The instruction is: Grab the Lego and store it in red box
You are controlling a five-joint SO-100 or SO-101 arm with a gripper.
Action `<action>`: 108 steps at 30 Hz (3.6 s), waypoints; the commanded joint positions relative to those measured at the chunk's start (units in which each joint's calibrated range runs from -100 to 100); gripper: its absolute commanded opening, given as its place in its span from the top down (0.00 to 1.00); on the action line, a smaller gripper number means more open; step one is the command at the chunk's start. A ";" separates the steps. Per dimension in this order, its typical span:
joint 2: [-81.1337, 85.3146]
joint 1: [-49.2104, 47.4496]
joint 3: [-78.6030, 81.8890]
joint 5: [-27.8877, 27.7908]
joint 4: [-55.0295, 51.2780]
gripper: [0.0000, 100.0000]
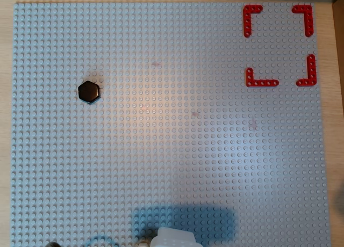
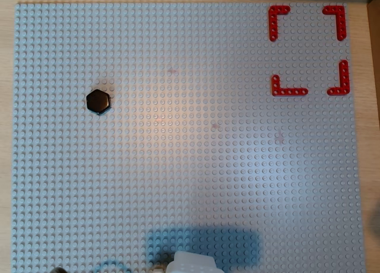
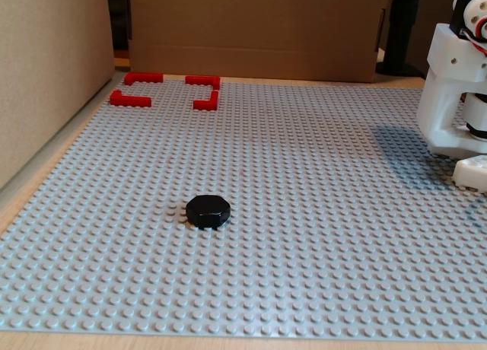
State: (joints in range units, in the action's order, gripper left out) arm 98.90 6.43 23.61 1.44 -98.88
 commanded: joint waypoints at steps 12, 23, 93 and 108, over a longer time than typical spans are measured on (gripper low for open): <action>0.34 -0.29 -0.07 -0.03 -0.25 0.98; 0.34 -0.29 -0.07 -0.09 -0.25 0.98; -98.39 -25.82 -0.98 -13.37 39.23 0.84; -99.83 -30.14 -2.25 -13.79 40.46 0.77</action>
State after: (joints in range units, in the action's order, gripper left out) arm -1.10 -22.50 23.88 -12.09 -58.89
